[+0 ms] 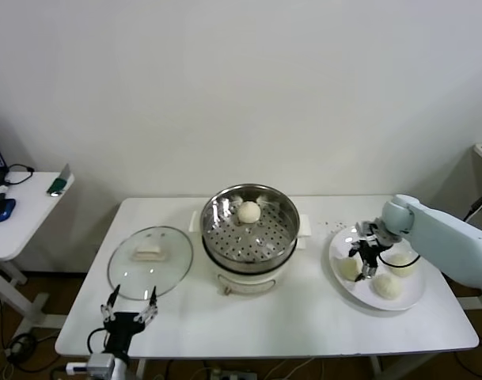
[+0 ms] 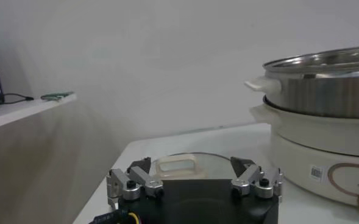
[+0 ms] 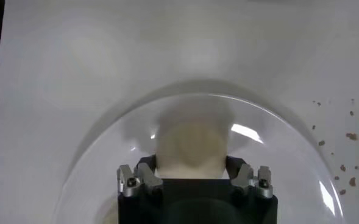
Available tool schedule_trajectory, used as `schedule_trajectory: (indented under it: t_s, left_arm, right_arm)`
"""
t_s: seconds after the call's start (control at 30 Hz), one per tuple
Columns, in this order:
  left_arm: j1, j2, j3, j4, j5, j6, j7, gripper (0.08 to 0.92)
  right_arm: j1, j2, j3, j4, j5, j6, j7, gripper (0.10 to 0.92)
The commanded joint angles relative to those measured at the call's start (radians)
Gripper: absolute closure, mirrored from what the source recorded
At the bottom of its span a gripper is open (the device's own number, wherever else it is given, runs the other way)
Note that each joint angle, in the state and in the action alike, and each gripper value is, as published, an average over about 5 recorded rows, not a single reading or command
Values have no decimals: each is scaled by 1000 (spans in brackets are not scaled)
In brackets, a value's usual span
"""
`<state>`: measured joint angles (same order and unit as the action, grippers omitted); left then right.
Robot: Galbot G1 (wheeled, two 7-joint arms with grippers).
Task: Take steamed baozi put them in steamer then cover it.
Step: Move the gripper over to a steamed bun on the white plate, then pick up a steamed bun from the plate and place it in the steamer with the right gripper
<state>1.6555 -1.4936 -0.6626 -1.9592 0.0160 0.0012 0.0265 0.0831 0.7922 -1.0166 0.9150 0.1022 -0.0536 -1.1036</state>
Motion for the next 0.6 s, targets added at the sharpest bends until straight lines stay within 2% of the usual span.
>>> schedule_trajectory:
  t_s: [0.03,0.23,0.4,0.6]
  left_arm:
    - [-1,-2,2,0,2,0,-1,177]
    - [4,3,1,-6,2,0,-1,177]
    - [5,3,10,-10,4,0,0,177]
    - [9,0,26,-12,3,-9,2,177]
  right_arm:
    - [15,3,-8,-7,3,9,-3,347]
    - [171,-24,-108,17,103,10,-4,363]
    - [431,3,-320,20,293,17,-13,364]
    - [692,107,-510,24,501,-2,-24,364]
